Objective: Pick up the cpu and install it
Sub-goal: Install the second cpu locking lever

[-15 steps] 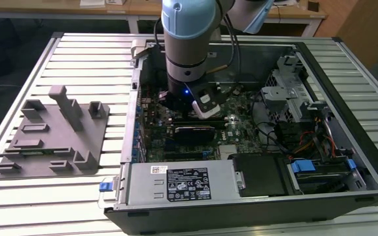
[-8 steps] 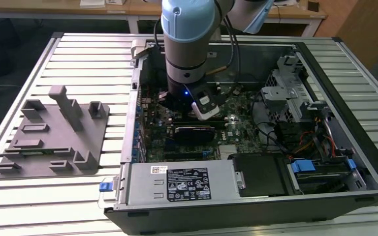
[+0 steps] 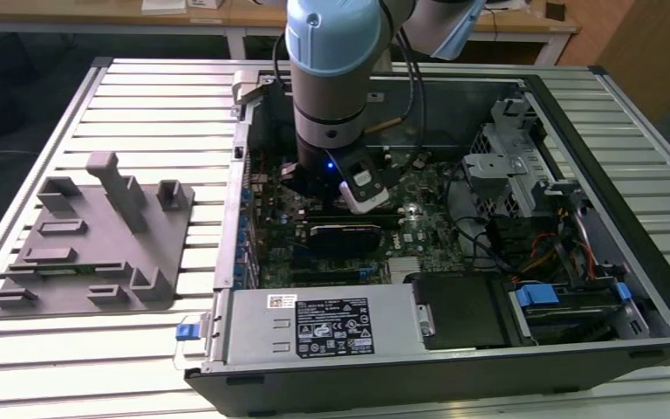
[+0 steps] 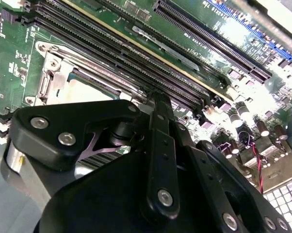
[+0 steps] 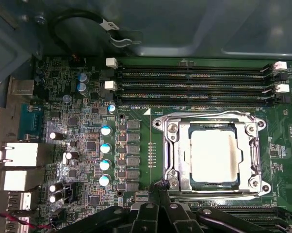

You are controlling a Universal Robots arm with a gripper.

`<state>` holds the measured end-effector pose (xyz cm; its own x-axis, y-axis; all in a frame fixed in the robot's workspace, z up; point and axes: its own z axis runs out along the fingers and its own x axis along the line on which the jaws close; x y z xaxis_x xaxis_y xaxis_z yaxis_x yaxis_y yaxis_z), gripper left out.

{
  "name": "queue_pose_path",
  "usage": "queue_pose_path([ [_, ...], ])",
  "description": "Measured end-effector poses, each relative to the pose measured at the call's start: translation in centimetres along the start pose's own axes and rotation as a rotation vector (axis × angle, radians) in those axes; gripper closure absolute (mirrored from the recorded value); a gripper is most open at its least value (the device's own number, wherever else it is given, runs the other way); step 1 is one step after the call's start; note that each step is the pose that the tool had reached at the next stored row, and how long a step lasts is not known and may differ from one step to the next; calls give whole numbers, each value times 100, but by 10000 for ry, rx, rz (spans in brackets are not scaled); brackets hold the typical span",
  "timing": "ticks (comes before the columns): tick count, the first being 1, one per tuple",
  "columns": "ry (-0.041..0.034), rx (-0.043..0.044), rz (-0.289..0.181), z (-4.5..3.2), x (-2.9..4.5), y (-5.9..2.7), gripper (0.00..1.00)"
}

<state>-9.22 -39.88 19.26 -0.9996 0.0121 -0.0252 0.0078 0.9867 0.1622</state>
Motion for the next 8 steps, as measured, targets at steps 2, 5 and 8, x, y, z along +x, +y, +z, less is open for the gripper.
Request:
queue_pose_path([
  [2, 0, 4, 0, 2, 0, 4, 89],
  [5, -2, 8, -1, 6, 0, 15, 89],
  [8, -3, 37, -1, 9, 0, 23, 89],
])
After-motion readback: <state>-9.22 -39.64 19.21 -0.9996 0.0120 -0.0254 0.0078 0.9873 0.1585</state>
